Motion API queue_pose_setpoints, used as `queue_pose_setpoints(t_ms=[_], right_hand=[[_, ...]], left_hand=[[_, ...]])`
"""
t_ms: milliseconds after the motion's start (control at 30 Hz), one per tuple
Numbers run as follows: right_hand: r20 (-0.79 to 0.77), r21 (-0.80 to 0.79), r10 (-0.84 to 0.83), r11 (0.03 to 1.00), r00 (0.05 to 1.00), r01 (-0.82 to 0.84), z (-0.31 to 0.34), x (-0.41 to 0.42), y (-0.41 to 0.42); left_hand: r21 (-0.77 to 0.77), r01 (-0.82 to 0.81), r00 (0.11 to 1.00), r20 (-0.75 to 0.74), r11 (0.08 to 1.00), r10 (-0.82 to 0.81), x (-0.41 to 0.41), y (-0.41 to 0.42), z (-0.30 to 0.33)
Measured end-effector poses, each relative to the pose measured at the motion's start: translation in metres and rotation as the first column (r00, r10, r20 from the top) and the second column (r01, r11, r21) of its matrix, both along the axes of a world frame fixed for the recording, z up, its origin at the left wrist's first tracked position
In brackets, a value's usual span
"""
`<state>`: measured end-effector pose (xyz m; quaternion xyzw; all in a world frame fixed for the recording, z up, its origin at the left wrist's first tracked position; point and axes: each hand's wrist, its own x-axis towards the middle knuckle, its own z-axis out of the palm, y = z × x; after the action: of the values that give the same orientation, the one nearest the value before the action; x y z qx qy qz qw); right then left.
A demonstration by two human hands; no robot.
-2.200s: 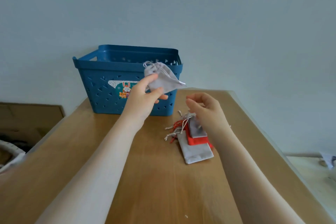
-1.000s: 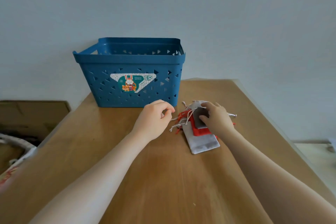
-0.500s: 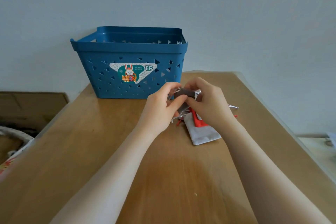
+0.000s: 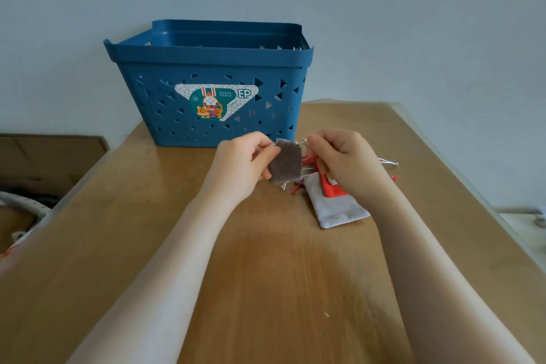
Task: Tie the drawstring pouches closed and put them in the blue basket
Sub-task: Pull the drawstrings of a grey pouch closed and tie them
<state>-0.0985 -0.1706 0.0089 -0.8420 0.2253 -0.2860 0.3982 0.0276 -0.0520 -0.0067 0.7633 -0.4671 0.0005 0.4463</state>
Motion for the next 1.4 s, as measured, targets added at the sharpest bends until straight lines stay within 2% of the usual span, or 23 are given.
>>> queue_pose_setpoints(t_ms=[67, 133, 300, 400, 500, 600, 700, 767, 867, 967, 1033, 1100, 1167, 1200, 1267, 1300, 1333, 1400], right_hand=[[0.014, 0.079, -0.016, 0.997, 1.000, 0.015, -0.003, 0.003, -0.001], [0.065, 0.187, -0.057, 0.981, 0.996, 0.044, -0.006, 0.004, -0.003], [0.115, 0.312, -0.184, 0.940, 0.976, 0.141, -0.009, 0.000, -0.008], [0.144, 0.425, -0.229, 0.893, 0.963, 0.149, -0.013, 0.000, -0.008], [0.198, 0.440, -0.254, 0.886, 0.947, 0.146, -0.017, 0.003, -0.004], [0.344, 0.483, -0.166, 0.875, 0.924, -0.023, -0.014, 0.002, -0.002], [0.544, 0.558, -0.002, 0.747, 0.839, -0.361, -0.014, 0.002, -0.003], [0.579, 0.549, 0.090, 0.692, 0.810, -0.469, -0.017, 0.002, -0.002], [0.505, 0.481, 0.192, 0.747, 0.842, -0.459, -0.020, 0.003, 0.000], [0.391, 0.417, 0.187, 0.837, 0.901, -0.355, -0.020, 0.005, 0.002], [0.296, 0.383, 0.105, 0.898, 0.949, -0.219, -0.020, 0.007, 0.004], [0.234, 0.314, 0.018, 0.945, 0.972, -0.093, -0.021, 0.009, 0.005], [0.234, 0.270, -0.024, 0.962, 0.972, -0.041, -0.021, 0.010, 0.005], [0.233, 0.264, -0.029, 0.964, 0.972, -0.035, -0.021, 0.010, 0.005], [0.206, 0.274, -0.020, 0.961, 0.978, -0.038, -0.019, 0.011, 0.007], [0.194, 0.298, -0.005, 0.953, 0.981, -0.054, -0.019, 0.011, 0.009], [0.191, 0.346, 0.017, 0.934, 0.981, -0.083, -0.019, 0.011, 0.010], [0.237, 0.504, 0.067, 0.844, 0.969, -0.182, -0.018, 0.012, 0.012]], left_hand=[[0.046, -0.019, 0.997, 0.075, 0.999, 0.016, 0.001, 0.001, -0.001], [0.046, -0.008, 0.997, 0.077, 0.999, 0.004, 0.001, 0.001, 0.000], [-0.050, 0.084, 0.957, -0.275, 0.995, -0.094, 0.002, 0.000, -0.004], [-0.052, 0.066, 0.941, -0.328, 0.996, -0.079, -0.007, -0.003, -0.007], [-0.067, 0.041, 0.953, -0.297, 0.997, -0.059, -0.008, -0.003, -0.008], [-0.129, 0.028, 0.938, -0.339, 0.991, -0.071, -0.006, -0.001, -0.006], [-0.161, 0.020, 0.930, -0.358, 0.987, -0.077, -0.008, -0.004, -0.003], [-0.152, -0.016, 0.941, -0.336, 0.988, -0.036, -0.009, -0.007, -0.004], [-0.063, -0.108, 0.978, -0.185, 0.992, 0.095, -0.009, -0.006, -0.003], [-0.008, -0.127, 0.990, -0.055, 0.992, 0.127, -0.011, -0.004, 0.002], [0.010, -0.106, 0.993, -0.042, 0.994, 0.106, -0.013, -0.003, 0.006], [0.041, -0.079, 0.990, -0.111, 0.996, 0.083, -0.014, 0.000, 0.010], [-0.012, -0.025, 0.931, -0.365, 1.000, 0.019, -0.016, 0.003, 0.014], [-0.093, 0.004, 0.845, -0.532, 0.996, -0.053, -0.017, 0.004, 0.017], [-0.274, 0.032, 0.583, -0.776, 0.961, -0.241, -0.021, 0.004, 0.020], [-0.329, 0.039, 0.489, -0.817, 0.944, -0.305, -0.024, 0.002, 0.020], [-0.353, 0.052, 0.449, -0.828, 0.934, -0.337, -0.026, 0.000, 0.019], [-0.374, 0.079, 0.467, -0.805, 0.924, -0.366, -0.027, -0.003, 0.016]])
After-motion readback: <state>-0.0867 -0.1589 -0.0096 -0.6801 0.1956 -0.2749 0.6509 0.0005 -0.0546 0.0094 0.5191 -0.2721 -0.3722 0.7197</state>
